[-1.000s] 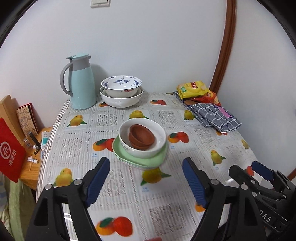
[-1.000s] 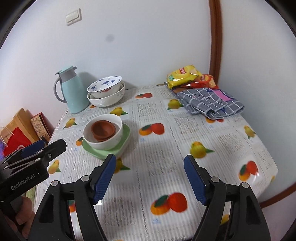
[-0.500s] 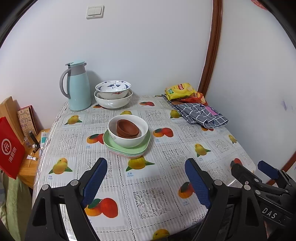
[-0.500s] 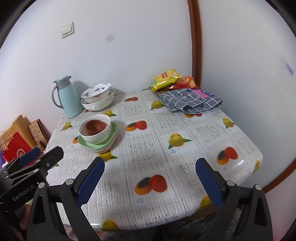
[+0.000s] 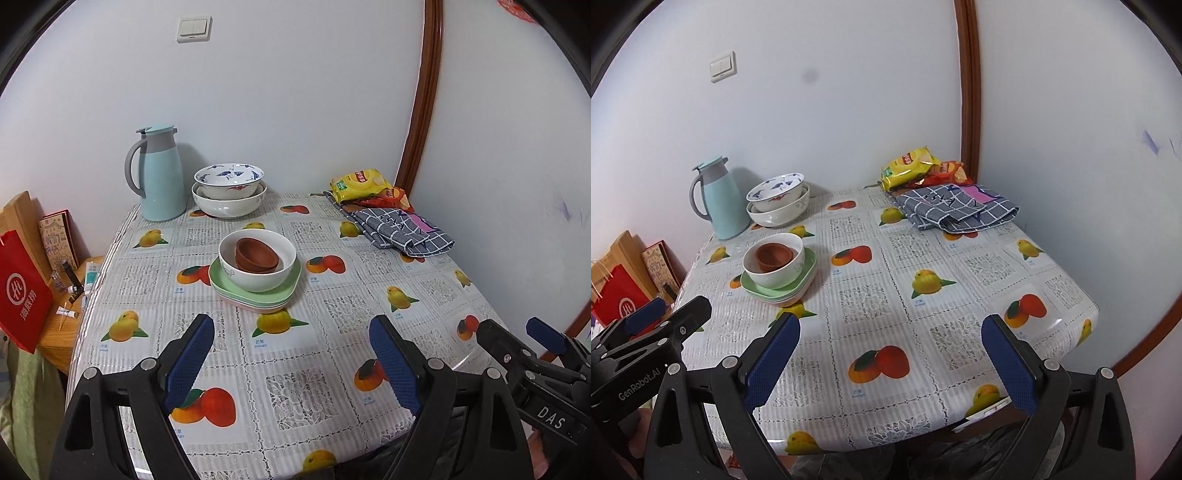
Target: Organize plates and bowls
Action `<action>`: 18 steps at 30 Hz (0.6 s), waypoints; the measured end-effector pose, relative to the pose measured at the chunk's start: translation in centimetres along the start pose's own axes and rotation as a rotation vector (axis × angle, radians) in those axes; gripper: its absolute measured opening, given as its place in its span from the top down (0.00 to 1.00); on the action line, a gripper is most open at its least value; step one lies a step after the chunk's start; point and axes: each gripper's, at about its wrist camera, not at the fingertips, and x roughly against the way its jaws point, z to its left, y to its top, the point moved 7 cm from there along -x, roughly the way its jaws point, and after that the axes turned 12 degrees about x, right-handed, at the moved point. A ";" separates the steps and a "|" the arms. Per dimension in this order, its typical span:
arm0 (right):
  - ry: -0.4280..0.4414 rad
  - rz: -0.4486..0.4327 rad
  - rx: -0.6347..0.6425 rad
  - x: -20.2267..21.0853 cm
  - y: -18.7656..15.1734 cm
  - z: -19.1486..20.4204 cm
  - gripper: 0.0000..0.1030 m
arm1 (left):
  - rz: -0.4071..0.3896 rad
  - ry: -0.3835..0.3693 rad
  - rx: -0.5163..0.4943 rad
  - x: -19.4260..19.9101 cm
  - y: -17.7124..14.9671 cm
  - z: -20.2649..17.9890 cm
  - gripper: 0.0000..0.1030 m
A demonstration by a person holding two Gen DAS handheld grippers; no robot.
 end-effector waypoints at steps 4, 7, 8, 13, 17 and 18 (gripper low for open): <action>-0.001 -0.007 -0.008 0.3 0.0 -0.2 0.05 | -0.003 -0.001 -0.006 0.1 -0.1 -0.1 0.17; -0.002 -0.009 -0.005 0.4 0.0 -0.2 0.05 | -0.002 0.000 -0.007 0.1 -0.2 -0.2 0.17; -0.002 -0.007 -0.004 0.3 0.0 -0.2 0.05 | -0.003 0.000 -0.008 0.1 -0.2 -0.2 0.17; -0.002 -0.006 -0.002 0.3 0.1 -0.2 0.05 | -0.004 -0.001 -0.006 0.1 -0.1 -0.2 0.17; 0.000 -0.004 -0.005 0.3 0.1 -0.1 0.05 | -0.005 0.001 -0.008 0.2 -0.1 -0.2 0.17; 0.000 -0.003 -0.004 0.3 0.0 -0.1 0.05 | -0.006 0.000 -0.008 0.2 -0.1 -0.2 0.17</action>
